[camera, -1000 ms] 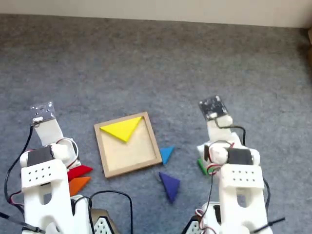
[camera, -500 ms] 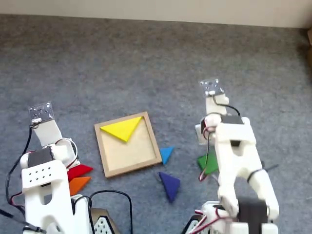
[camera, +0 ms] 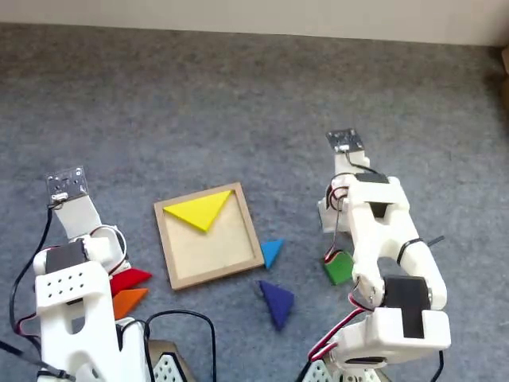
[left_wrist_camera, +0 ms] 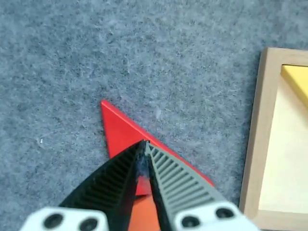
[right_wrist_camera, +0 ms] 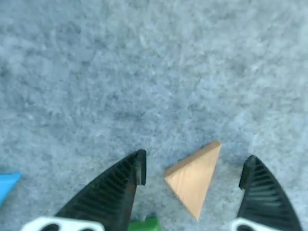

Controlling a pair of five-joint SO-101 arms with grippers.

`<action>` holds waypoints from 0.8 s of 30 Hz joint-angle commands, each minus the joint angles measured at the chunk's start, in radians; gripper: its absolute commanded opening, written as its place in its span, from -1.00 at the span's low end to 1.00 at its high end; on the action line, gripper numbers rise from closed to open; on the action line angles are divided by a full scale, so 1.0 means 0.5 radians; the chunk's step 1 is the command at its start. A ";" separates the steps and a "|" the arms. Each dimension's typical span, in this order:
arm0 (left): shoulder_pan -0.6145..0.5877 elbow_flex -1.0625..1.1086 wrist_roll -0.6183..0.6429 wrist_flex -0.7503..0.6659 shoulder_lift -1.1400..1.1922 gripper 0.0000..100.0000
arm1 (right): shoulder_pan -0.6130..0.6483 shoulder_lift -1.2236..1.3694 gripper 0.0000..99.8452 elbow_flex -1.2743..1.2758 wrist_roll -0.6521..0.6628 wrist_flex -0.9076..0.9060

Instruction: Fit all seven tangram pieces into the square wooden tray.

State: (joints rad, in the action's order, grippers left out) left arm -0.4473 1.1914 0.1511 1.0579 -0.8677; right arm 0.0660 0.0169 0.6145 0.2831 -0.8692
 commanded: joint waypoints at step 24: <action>-0.011 -0.011 -0.003 -0.021 -0.026 -0.99 | -0.084 -0.038 -0.51 -0.103 0.092 -0.075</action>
State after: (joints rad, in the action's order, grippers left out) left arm -0.4473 1.1914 0.1511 1.0579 -0.8677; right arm 0.0384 0.0184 0.6145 0.3107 -0.8769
